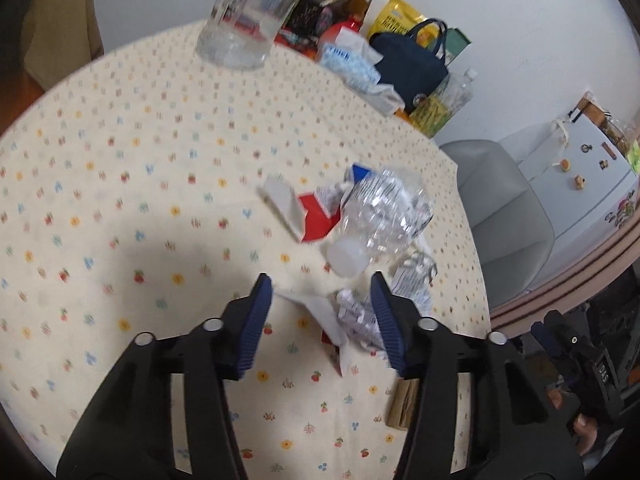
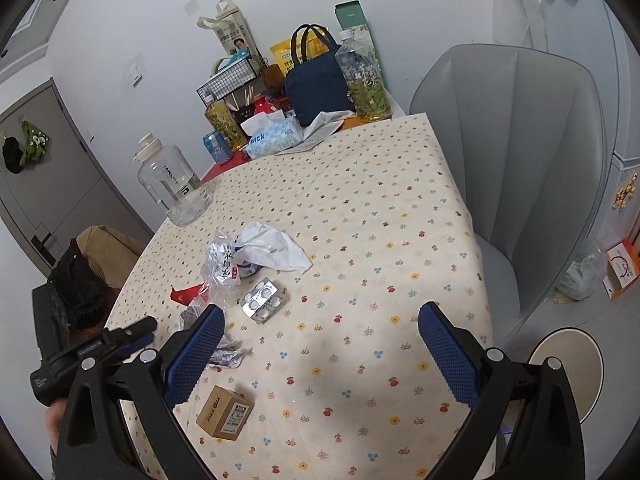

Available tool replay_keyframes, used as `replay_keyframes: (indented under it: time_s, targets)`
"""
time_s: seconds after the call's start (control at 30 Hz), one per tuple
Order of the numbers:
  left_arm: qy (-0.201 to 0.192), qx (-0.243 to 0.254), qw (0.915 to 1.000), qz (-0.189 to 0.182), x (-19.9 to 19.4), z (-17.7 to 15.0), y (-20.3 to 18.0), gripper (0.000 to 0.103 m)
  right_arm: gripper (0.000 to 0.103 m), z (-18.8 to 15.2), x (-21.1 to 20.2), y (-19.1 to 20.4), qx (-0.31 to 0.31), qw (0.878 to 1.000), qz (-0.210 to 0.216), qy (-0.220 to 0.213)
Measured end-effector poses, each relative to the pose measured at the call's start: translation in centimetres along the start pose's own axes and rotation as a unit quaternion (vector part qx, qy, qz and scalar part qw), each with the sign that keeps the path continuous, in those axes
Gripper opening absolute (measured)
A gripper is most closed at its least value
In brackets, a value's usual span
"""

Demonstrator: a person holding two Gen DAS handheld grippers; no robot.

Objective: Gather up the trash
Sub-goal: 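Grasp the paper wrapper with the left gripper while right grasps the crumpled foil paper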

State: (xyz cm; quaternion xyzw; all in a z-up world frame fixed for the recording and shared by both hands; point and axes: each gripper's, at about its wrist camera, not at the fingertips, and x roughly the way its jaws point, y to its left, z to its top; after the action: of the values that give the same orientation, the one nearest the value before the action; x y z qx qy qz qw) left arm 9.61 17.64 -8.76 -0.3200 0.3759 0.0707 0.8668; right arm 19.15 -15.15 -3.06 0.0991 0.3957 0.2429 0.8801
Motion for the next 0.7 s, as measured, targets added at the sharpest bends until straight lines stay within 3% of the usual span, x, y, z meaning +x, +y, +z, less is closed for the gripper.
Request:
replay_keyframes:
  time_s: [0.1,0.2,0.27,0.37,0.43,0.53,0.7]
  targets:
    - [0.017,-0.029,0.9994,-0.009,1.0,-0.5,0.8,0.038,0.095,-0.3,0.4,-0.2,0.005,1.0,0.002,0.004]
    - [0.025,-0.06,0.9971,-0.039,1.7,-0.8,1.3,0.037,0.095,-0.6,0.5,-0.4,0.009,1.0,0.001,0.007]
    - [0.02,-0.074,0.9966,-0.032,2.2,-0.7,1.5,0.037,0.095,-0.6,0.4,-0.6,0.012,1.0,0.001,0.007]
    - [0.02,-0.1,0.9944,-0.027,3.1,-0.8,1.8,0.03,0.095,-0.5,0.0,-0.9,0.013,1.0,-0.002,0.001]
    - [0.022,-0.112,0.9931,-0.024,3.6,-0.7,2.0,0.018,0.095,-0.4,-0.2,-1.1,0.014,1.0,-0.004,-0.001]
    - [0.014,-0.122,0.992,-0.025,3.7,-0.9,2.1,0.007,0.095,-0.4,-0.1,-1.2,0.018,1.0,-0.002,0.002]
    - [-0.018,-0.107,0.9938,-0.022,1.4,-0.5,2.0,0.006,0.095,-0.7,0.9,0.5,-0.002,1.0,0.008,0.014]
